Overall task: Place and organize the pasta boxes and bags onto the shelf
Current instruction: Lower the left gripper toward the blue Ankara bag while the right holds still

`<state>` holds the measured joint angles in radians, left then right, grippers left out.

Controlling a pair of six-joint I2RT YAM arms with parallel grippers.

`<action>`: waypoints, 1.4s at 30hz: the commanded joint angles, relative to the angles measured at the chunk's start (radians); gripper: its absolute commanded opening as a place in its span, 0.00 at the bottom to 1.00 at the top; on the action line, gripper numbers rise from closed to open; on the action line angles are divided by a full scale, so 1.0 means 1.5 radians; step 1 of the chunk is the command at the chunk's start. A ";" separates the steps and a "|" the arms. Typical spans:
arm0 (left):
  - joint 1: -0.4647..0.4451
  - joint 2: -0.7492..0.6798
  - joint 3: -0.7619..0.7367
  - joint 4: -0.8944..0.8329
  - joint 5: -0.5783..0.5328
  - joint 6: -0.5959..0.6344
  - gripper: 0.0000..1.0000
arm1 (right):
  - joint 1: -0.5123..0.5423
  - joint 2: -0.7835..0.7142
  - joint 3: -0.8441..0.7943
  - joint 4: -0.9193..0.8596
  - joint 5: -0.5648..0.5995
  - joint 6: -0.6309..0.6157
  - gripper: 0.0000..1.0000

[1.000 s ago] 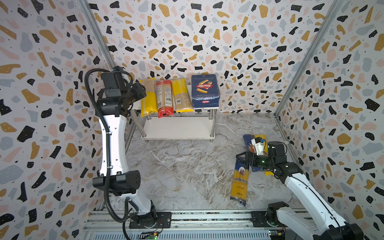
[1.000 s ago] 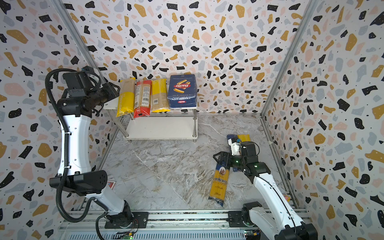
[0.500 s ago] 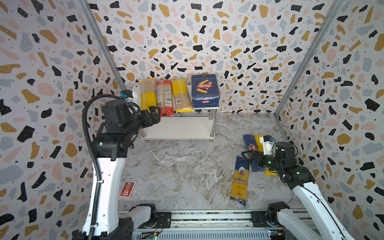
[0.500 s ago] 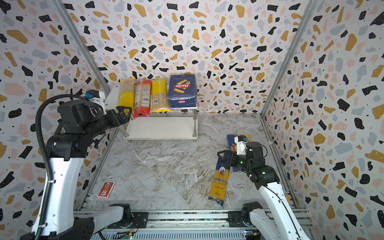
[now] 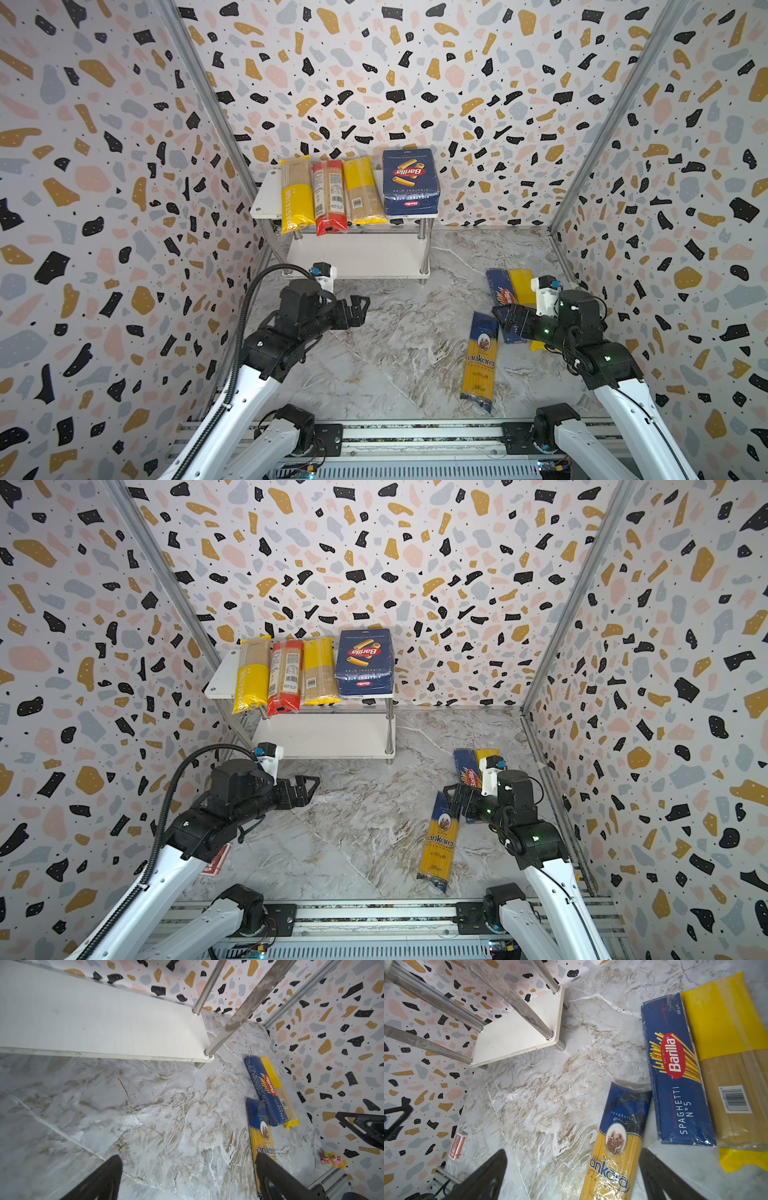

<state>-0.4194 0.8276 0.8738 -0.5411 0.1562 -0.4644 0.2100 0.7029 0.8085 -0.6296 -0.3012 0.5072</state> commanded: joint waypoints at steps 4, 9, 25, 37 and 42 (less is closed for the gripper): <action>-0.101 0.028 -0.038 0.134 -0.033 -0.050 1.00 | 0.003 -0.008 -0.012 -0.012 0.027 0.002 0.99; -0.221 0.118 -0.025 0.178 -0.106 -0.067 1.00 | 0.002 0.000 -0.016 -0.008 0.049 -0.003 0.99; -0.479 0.435 0.088 0.252 -0.200 -0.123 1.00 | -0.071 -0.007 -0.002 -0.024 0.116 0.011 0.99; -0.571 0.588 0.164 0.251 -0.238 -0.157 0.99 | -0.171 -0.011 0.021 -0.015 0.121 0.015 0.99; -0.585 0.642 0.210 0.240 -0.236 -0.155 0.99 | -0.227 0.006 0.034 -0.006 0.080 0.002 0.99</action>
<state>-1.2816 1.7607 1.1389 -0.1822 -0.1768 -0.6922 -0.0921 0.7025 0.8207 -0.6434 -0.1356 0.5289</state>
